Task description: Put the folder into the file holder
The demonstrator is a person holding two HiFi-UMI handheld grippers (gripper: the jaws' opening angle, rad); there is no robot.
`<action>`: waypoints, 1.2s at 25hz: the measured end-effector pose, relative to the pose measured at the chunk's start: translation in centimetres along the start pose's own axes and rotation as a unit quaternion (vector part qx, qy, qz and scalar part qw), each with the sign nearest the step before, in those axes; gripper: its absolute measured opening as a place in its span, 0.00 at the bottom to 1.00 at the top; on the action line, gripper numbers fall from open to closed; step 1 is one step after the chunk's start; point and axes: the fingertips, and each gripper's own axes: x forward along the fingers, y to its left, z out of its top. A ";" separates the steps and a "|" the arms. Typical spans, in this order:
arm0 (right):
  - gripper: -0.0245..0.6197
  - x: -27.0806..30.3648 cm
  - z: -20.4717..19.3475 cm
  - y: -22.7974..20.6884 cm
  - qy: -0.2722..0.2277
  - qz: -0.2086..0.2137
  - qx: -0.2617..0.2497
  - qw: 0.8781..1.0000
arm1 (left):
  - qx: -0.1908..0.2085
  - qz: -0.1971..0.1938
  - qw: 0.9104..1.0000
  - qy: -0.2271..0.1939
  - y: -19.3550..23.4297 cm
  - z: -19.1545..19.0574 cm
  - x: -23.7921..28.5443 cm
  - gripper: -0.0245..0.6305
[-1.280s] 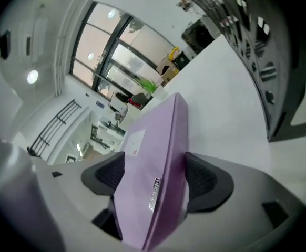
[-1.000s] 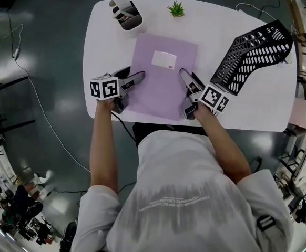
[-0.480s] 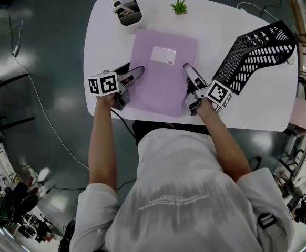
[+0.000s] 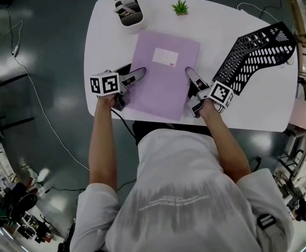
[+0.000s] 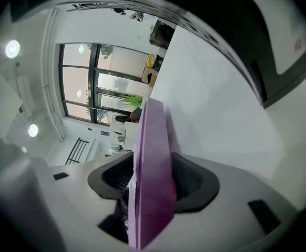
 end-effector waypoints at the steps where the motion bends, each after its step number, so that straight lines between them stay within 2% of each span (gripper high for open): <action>1: 0.42 0.3 -0.6 0.4 0.022 0.017 0.005 1.000 | 0.007 -0.003 1.000 0.007 -0.3 -0.2 0.1 0.59; 3: 0.44 1.2 -2.7 1.2 0.080 0.046 0.000 0.996 | 0.024 -0.003 0.999 0.024 -0.7 -0.6 0.6 0.59; 5: 0.44 1.5 -4.9 1.4 0.119 0.038 -0.019 0.992 | 0.035 0.005 0.999 0.032 -0.7 -0.8 0.9 0.59; 6: 0.40 1.5 -5.5 1.3 0.125 0.035 -0.020 0.991 | 0.040 0.008 0.999 0.035 -0.6 -0.9 0.9 0.59; 9: 0.37 1.4 -5.6 1.3 0.133 0.056 -0.028 0.989 | 0.050 0.000 0.998 0.046 -0.8 -1.1 1.1 0.59; 14: 0.32 0.7 -4.8 2.5 0.137 0.135 -0.032 0.981 | 0.067 -0.026 0.995 0.075 -1.7 -2.0 1.2 0.59; 18: 0.31 -0.2 -5.0 3.1 0.135 0.189 -0.027 0.972 | 0.034 -0.097 0.993 0.063 -3.2 -1.9 0.9 0.59; 21: 0.31 -0.6 -5.9 4.0 0.156 0.214 -0.043 0.963 | 0.014 -0.155 0.986 0.060 -4.6 -2.4 0.6 0.58; 25: 0.32 -0.7 -7.4 4.4 0.187 0.220 -0.069 0.955 | 0.028 -0.191 0.977 0.095 -5.9 -3.8 0.9 0.56; 28: 0.32 -1.2 -7.7 4.6 0.204 0.227 -0.083 0.949 | 0.005 -0.233 0.967 0.105 -7.1 -4.8 0.4 0.47; 30: 0.32 -1.7 -7.9 5.0 0.216 0.236 -0.091 0.943 | -0.002 -0.254 0.962 0.104 -8.0 -5.3 0.0 0.45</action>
